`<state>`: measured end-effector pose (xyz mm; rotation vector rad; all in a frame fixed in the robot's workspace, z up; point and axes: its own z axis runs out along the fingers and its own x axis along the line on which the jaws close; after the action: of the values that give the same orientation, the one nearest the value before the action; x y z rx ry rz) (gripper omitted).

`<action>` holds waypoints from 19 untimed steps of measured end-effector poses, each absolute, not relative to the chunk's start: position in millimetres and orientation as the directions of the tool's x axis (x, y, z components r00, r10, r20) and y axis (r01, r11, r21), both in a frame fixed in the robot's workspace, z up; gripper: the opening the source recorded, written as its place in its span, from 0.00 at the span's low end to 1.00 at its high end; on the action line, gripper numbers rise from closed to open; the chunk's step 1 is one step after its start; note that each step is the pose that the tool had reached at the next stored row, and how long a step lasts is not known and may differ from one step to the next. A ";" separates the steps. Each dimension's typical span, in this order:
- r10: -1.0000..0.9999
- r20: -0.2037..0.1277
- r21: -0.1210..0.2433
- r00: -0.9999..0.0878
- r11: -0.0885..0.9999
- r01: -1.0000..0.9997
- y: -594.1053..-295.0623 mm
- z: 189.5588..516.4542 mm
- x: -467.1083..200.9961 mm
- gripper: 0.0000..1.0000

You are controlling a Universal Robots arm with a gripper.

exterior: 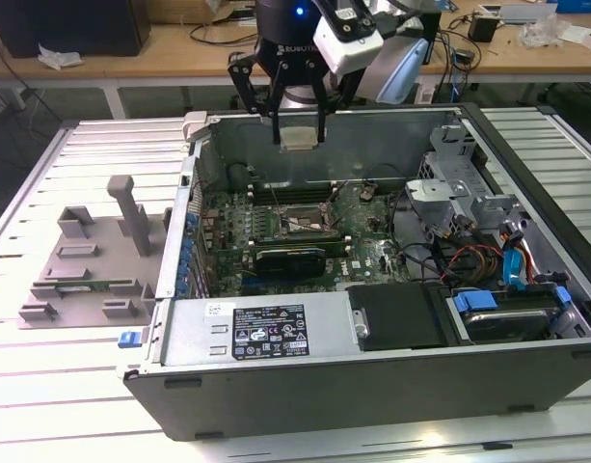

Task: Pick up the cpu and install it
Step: 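Pick up the cpu and move it towards the insertion slot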

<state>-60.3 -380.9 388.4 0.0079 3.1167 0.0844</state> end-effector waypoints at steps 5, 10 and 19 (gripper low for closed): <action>0.006 -0.023 0.054 -1.000 0.999 0.004 -380.6 377.2 -50.7 0.54; 0.006 -0.022 0.054 -1.000 0.999 0.005 -375.3 361.5 -46.4 0.54; 0.006 -0.022 0.054 -1.000 0.999 0.004 -359.8 337.8 -53.3 0.54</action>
<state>-53.3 -359.8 337.8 0.0079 3.1185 0.0849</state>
